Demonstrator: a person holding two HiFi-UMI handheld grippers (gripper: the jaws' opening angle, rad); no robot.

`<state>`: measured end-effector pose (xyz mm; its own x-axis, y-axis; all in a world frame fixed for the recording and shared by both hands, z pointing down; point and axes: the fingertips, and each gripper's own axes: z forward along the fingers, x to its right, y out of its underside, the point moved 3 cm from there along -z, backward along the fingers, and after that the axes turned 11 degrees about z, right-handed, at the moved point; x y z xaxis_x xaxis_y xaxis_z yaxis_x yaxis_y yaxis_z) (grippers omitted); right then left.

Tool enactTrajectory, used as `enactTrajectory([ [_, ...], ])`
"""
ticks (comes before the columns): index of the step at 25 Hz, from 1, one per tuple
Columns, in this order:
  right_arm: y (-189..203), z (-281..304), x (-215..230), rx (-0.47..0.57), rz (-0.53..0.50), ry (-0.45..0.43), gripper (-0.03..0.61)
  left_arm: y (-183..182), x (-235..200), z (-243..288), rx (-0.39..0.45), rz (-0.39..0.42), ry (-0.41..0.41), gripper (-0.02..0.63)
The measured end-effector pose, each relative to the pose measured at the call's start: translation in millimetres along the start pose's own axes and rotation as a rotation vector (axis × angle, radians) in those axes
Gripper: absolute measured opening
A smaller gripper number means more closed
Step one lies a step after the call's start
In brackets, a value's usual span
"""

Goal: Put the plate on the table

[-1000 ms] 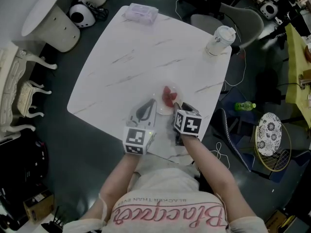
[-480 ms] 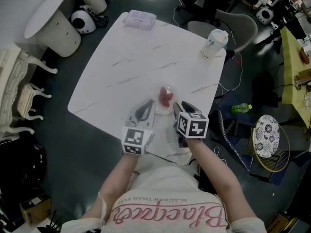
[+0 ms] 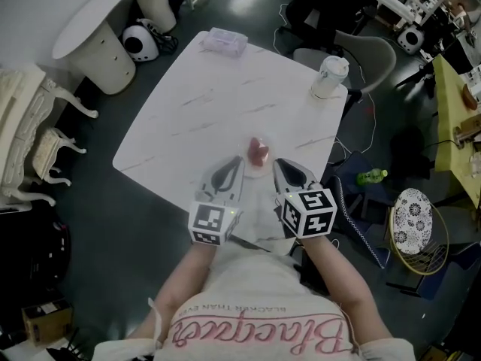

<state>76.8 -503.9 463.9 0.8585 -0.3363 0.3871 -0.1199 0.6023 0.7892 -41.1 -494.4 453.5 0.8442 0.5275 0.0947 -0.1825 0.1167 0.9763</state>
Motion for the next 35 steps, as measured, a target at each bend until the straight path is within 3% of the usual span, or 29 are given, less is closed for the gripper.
enactTrajectory([
  [5,-14.4,-26.9,-25.7,0.110,-0.105,-0.016,0.012,-22.6,4.4,-15.0,0.053,0.008,-0.016,0.017],
  [15,-24.8,-63.9,-36.1,0.319,-0.157,0.009,0.011,-42.0,24.3,-30.8,0.103,0.046,-0.008,0.017],
  [24,-25.7,-68.8,-47.0,0.340,-0.196,-0.060,0.011,-56.3,29.7,-35.8,0.133,0.091,0.010,0.017],
  [35,-25.5,-82.3,-54.5,0.374,-0.246,-0.062,0.011,-61.0,38.8,-42.3,0.157,0.105,0.028,0.017],
])
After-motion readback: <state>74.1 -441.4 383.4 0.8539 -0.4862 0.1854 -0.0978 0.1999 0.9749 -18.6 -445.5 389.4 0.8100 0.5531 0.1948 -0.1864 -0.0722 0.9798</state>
